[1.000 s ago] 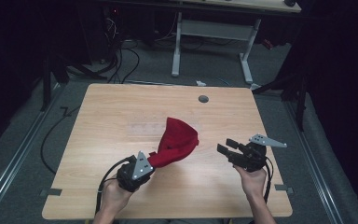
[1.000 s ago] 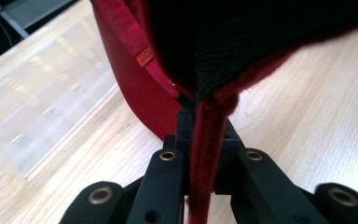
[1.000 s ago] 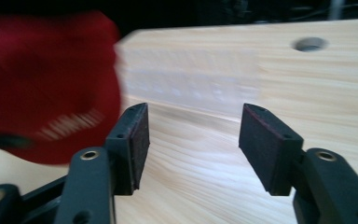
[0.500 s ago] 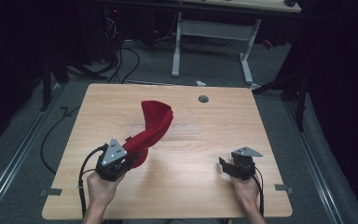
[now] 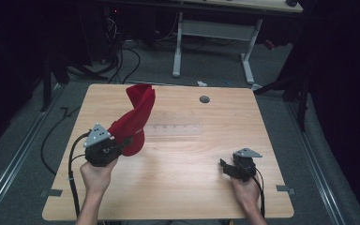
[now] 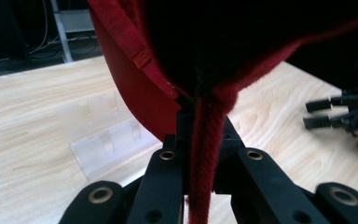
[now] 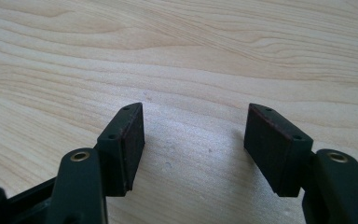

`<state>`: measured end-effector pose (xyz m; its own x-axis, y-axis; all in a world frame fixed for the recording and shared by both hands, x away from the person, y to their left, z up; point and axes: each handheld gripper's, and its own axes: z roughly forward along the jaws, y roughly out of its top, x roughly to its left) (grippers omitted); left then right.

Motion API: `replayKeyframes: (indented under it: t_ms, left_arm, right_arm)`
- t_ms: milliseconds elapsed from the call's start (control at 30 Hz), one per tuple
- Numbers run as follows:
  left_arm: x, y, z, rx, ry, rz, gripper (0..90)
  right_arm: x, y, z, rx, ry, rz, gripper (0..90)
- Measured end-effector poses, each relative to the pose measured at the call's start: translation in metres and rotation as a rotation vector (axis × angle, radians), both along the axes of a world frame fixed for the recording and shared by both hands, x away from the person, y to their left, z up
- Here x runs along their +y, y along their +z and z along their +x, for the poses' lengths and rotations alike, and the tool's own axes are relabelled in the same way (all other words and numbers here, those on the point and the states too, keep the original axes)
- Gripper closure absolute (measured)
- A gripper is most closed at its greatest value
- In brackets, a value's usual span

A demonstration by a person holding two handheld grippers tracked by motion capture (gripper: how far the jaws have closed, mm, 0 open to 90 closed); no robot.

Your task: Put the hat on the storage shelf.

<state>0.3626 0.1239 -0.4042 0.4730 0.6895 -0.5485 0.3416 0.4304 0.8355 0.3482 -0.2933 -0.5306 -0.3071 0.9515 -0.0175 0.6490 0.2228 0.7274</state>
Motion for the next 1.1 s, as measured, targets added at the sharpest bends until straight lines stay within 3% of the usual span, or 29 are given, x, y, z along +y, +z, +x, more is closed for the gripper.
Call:
replayKeyframes:
  t_ms: [133,233,433,567,833,933,1100]
  left_arm:
    - [0.002,0.008,0.011,-0.013,0.020,-0.014,84.7]
    - [0.003,0.011,0.020,-0.022,0.041,-0.001,84.7]
    - [0.008,0.013,0.044,-0.012,0.087,0.005,84.7]
    - [0.005,0.009,0.058,-0.006,0.110,0.001,84.7]
    - [-0.008,-0.007,0.087,0.004,0.141,0.080,84.7]
    - [-0.008,-0.013,0.092,0.014,0.158,0.080,84.8]
    - [-0.006,-0.014,0.093,-0.007,0.178,0.079,84.8]
  right_arm:
    - [0.000,0.000,0.000,0.000,-0.002,0.001,38.1]
    - [0.000,0.000,0.000,0.000,-0.002,0.000,38.1]
    - [0.000,0.000,0.000,0.001,-0.001,0.000,37.8]
    - [0.000,0.000,0.000,0.000,0.000,0.000,37.7]
    - [0.000,0.000,0.000,-0.001,0.004,-0.001,37.4]
    - [0.000,0.000,0.000,-0.001,0.007,-0.001,37.3]
    - [0.000,0.000,0.000,-0.001,0.010,-0.002,37.2]
